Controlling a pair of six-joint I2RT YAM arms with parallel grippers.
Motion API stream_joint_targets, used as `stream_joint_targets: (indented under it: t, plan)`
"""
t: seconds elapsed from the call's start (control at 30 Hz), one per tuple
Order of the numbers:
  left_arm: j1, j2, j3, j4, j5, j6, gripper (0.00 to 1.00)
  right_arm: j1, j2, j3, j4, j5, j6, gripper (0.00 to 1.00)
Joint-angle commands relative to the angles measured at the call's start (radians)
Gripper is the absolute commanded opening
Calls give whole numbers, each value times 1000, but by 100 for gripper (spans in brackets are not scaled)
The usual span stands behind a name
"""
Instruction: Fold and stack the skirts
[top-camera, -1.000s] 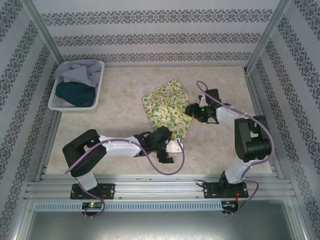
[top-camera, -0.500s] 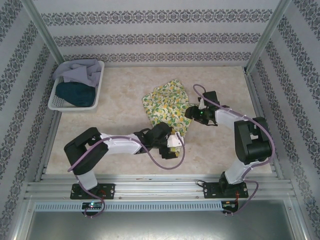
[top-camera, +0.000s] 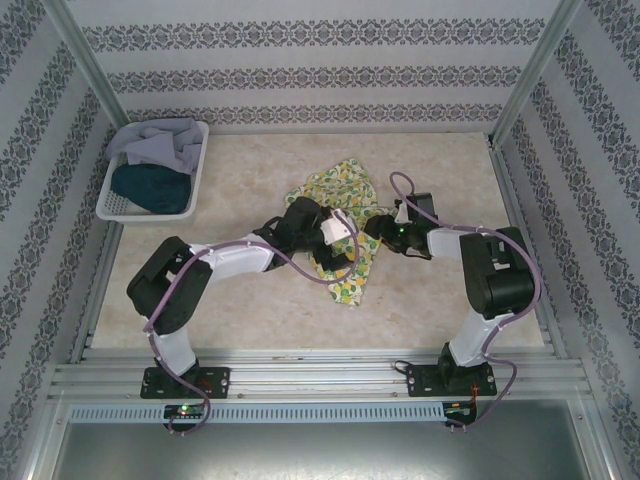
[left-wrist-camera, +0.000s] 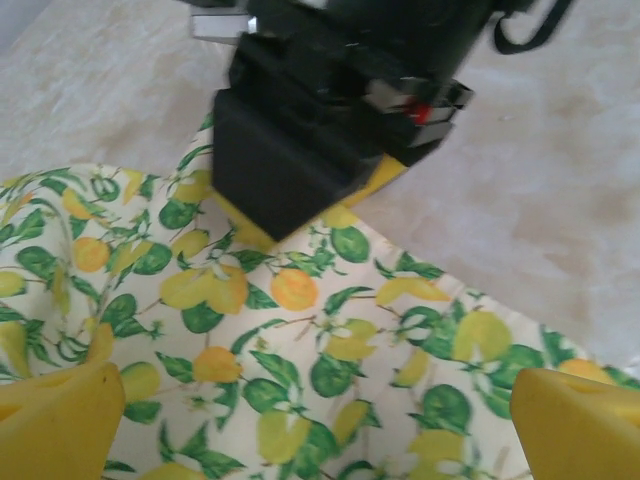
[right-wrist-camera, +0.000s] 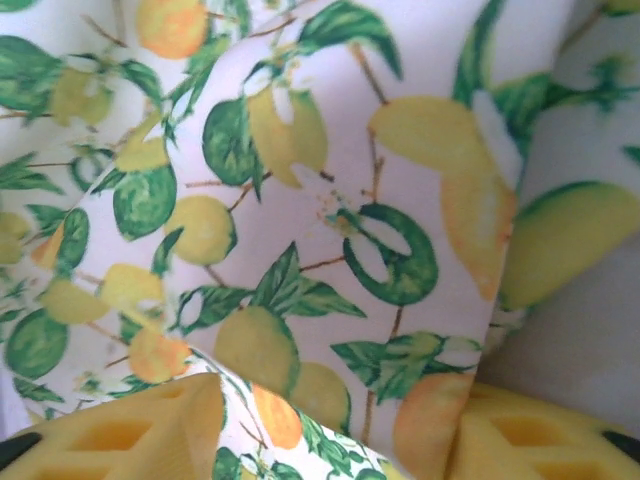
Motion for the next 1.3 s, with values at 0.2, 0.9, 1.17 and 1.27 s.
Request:
stream_joint_targets:
  t: [0.2,0.9,1.17,1.27]
  plan:
    - [99,84,166,-61,186,139,100,25,-53,-59,314,-111,-48,21]
    - [157,89,428,-357,458,346,100,83,-511,-25,-129,-238,-765,0]
    - [154,130,501,-439,589,347,84,108,-556,-48,-104,-192,-831,0]
    - [145,136,521,-499,620,363,72,120,-543,-37,-92,-201,-823,0]
